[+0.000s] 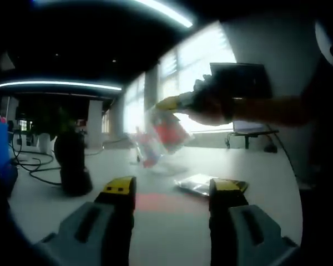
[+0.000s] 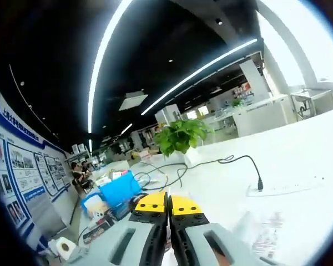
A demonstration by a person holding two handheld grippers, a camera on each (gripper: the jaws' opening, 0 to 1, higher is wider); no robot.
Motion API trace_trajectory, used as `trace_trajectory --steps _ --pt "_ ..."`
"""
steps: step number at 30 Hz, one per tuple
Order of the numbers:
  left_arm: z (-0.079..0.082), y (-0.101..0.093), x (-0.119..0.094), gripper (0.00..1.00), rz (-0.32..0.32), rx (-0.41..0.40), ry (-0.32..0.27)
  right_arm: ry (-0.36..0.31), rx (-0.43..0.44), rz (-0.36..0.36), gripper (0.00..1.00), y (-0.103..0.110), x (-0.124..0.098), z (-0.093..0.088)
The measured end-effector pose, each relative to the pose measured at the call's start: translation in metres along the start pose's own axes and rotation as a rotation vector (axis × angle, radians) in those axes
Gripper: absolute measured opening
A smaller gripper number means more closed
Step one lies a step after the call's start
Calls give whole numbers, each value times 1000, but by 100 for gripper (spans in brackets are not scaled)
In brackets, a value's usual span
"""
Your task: Clip sheet goods on table flip sheet goods clip sheet goods scan sheet goods put sheet goods back to table
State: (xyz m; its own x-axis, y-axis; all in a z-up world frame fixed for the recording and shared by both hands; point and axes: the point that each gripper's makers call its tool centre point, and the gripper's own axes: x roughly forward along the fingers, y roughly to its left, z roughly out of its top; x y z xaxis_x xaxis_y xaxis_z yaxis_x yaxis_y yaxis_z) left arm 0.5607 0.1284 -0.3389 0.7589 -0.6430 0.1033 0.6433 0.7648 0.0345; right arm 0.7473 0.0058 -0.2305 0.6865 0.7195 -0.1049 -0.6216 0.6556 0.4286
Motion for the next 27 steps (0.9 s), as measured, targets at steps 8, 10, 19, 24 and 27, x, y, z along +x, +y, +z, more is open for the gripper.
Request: trace_trajectory --steps 8,10,19,24,27 --pt "-1 -1 1 46 -4 6 5 12 68 -94 0 -63 -6 -1" --pt "-1 -1 1 46 -4 7 6 33 90 -104 0 -73 -7 -3" --pt "-1 -2 1 46 -6 8 7 118 69 -197 0 -112 -5 -21" --pt "-2 -3 1 46 -12 10 10 134 22 -249 0 -129 -3 -20" --pt "-2 -3 1 46 -12 12 9 144 3 -265 0 -138 1 -19"
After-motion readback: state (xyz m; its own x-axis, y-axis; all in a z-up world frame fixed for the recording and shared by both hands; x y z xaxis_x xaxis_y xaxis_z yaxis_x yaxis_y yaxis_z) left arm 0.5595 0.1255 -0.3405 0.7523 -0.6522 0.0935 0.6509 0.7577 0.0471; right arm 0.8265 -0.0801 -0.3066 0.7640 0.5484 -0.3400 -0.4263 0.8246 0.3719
